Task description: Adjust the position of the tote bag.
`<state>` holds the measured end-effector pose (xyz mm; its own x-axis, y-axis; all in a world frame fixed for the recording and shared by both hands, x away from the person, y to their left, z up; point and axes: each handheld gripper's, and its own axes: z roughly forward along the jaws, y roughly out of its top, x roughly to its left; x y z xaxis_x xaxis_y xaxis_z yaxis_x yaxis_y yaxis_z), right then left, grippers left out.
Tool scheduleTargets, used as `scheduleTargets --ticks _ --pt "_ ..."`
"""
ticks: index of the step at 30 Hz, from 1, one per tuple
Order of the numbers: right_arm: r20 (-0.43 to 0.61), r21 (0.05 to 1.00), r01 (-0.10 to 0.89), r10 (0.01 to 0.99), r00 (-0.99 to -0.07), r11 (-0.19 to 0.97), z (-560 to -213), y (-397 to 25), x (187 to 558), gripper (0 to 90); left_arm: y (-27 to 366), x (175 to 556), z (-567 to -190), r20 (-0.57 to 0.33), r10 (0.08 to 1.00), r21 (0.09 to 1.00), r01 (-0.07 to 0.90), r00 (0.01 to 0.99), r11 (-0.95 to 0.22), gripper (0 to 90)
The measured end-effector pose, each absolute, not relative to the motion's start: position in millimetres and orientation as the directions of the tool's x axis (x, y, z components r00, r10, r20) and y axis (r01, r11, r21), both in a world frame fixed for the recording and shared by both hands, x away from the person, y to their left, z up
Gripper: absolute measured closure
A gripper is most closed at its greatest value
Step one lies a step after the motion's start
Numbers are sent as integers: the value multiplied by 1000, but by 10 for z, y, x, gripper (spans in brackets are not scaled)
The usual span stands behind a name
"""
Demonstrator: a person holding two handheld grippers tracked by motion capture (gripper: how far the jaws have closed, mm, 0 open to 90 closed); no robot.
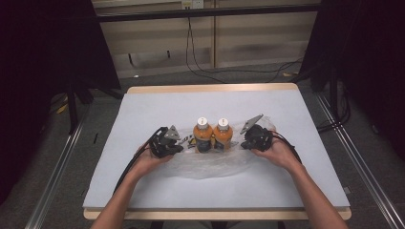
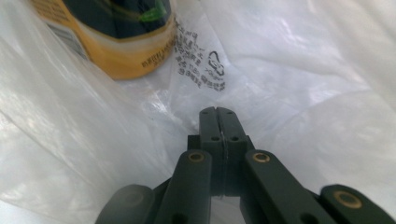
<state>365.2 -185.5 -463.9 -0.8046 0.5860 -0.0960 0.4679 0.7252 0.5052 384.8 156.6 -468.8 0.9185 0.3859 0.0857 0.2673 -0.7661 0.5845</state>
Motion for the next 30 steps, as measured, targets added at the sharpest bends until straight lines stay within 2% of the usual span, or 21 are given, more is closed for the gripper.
scheduleTargets --ticks 3,5,13,15,20,25,30 --pt "-123 501 458 584 -802 735 -4639 -1865 3647 900 1553 3810 -4670 131 360 554 233 924 -800 900" --pt "-219 448 446 579 -785 775 -4636 -1886 3634 900 1556 3794 -4649 139 346 528 227 928 -819 900" --pt "-216 426 467 588 -779 775 -4625 -2059 3651 900 1630 3772 -4633 165 334 499 214 928 -840 900" --pt "-243 354 464 559 -793 812 -4596 -2096 3634 900 1646 3762 -4634 182 338 497 210 924 -842 900" --pt "-205 308 496 566 -799 812 -4566 -2240 3601 900 1710 3765 -4625 203 343 471 215 917 -856 900" --pt "-148 337 536 606 -782 774 -4563 -2444 3578 900 1865 3800 -4638 161 384 510 256 909 -821 900" --pt "-124 339 551 617 -777 763 -4559 -2544 3564 900 1983 3818 -4636 173 405 504 272 898 -820 900"
